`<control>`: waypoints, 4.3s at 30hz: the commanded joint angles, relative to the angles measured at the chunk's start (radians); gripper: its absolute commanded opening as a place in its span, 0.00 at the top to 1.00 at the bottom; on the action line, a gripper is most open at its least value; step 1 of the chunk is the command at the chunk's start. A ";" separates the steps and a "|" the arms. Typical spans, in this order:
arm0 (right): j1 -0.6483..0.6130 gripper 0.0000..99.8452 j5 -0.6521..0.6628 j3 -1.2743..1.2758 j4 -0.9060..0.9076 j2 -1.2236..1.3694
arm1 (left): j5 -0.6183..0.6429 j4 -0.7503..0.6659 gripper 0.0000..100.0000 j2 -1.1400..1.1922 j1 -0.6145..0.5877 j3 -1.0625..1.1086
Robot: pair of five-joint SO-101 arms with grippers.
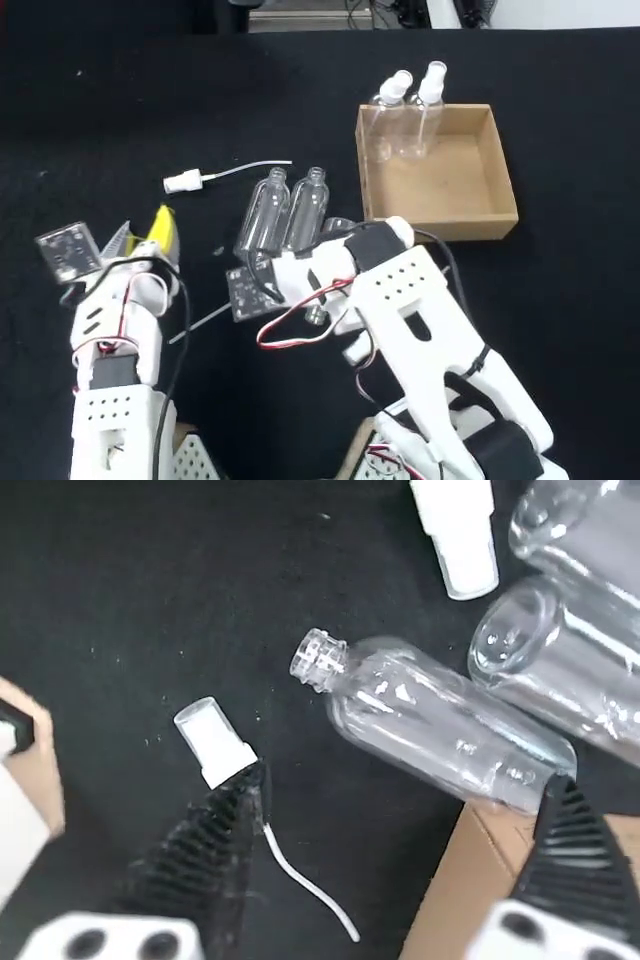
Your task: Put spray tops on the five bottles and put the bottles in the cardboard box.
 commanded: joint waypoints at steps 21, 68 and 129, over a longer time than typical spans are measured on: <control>0.110 0.64 0.110 0.042 -0.215 0.220 | 0.147 -0.101 0.80 -0.003 -0.105 0.022; -0.216 0.83 -0.390 -0.013 -0.557 0.429 | 0.146 -0.101 0.80 -0.009 -0.101 0.022; 0.198 0.99 -0.784 -0.236 -0.110 -0.182 | 0.143 -0.095 0.80 -0.009 -0.082 0.019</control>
